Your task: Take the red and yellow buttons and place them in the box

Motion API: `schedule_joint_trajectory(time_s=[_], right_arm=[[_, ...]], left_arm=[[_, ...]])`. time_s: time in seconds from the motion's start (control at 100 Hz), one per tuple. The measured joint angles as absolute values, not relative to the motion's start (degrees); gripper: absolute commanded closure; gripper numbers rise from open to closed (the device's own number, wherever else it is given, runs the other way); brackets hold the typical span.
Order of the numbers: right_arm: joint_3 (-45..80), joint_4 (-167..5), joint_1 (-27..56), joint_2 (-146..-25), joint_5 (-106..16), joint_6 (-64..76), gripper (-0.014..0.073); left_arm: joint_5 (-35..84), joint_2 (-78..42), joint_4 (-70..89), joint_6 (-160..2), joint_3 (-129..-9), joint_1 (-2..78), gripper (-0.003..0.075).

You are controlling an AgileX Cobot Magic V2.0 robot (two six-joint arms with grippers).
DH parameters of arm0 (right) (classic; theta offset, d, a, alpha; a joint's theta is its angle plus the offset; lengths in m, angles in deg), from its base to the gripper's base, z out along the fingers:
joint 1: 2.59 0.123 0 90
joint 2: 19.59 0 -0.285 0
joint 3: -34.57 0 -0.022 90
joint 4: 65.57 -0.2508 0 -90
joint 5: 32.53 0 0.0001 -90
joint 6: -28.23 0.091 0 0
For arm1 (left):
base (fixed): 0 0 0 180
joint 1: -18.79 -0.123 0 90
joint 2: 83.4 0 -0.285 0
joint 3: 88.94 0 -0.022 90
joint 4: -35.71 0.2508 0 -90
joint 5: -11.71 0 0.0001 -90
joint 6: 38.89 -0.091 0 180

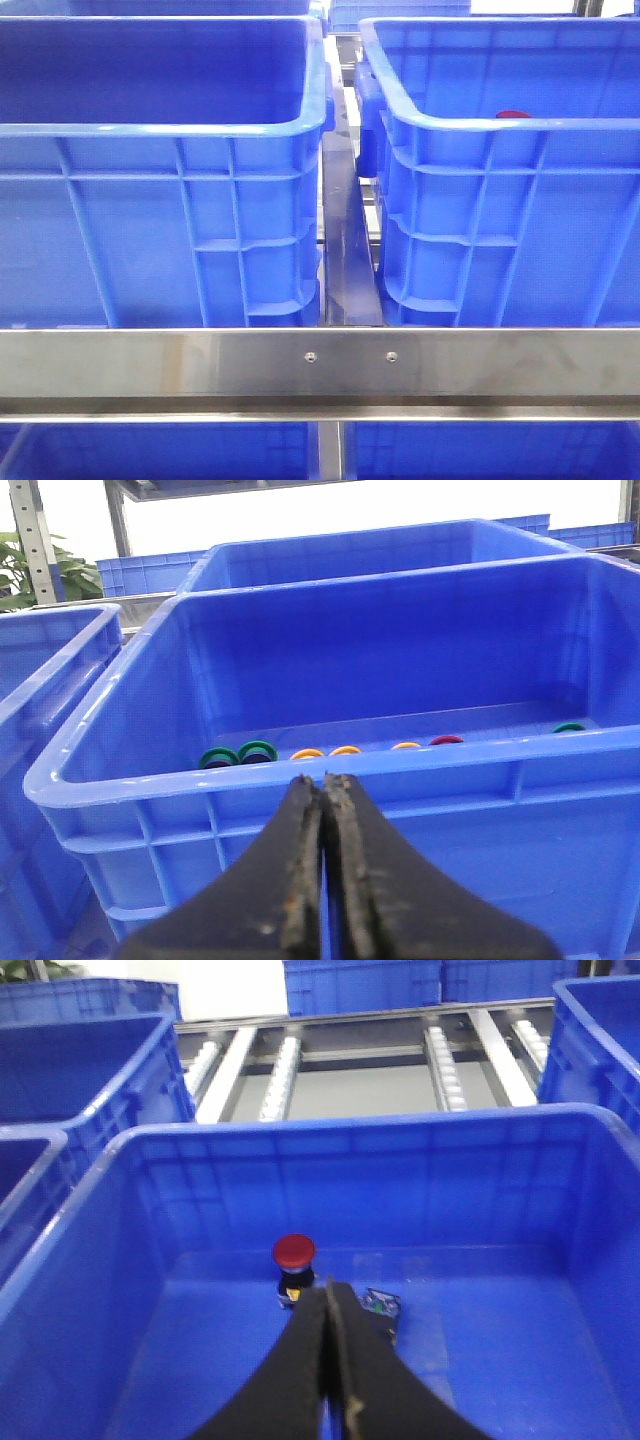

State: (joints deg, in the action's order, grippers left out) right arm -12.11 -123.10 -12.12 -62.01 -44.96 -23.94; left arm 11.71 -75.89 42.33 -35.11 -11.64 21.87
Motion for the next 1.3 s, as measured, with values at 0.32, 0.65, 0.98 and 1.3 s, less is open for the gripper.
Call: schedule_joint_trajectory(time_s=[0.32, 0.65, 0.98, 1.3], right_arm=[[-12.35, -82.96, -6.76, -57.00, -44.28, 13.22, 0.0651], [-22.06, -64.49, -2.38, -49.61, -32.85, 32.03, 0.0651], [-34.02, -64.04, -2.38, -34.59, -32.01, 33.30, 0.0651], [-42.20, -64.04, -2.38, -26.85, -31.23, 33.38, 0.0651]], left_arm=[[11.71, -75.89, 42.33, -35.11, -11.64, 21.87, 0.0739], [11.71, -75.89, 42.33, -35.11, -11.64, 21.87, 0.0739], [11.71, -75.89, 42.33, -35.11, -11.64, 21.87, 0.0739], [11.71, -75.89, 42.33, -35.11, -11.64, 21.87, 0.0739]])
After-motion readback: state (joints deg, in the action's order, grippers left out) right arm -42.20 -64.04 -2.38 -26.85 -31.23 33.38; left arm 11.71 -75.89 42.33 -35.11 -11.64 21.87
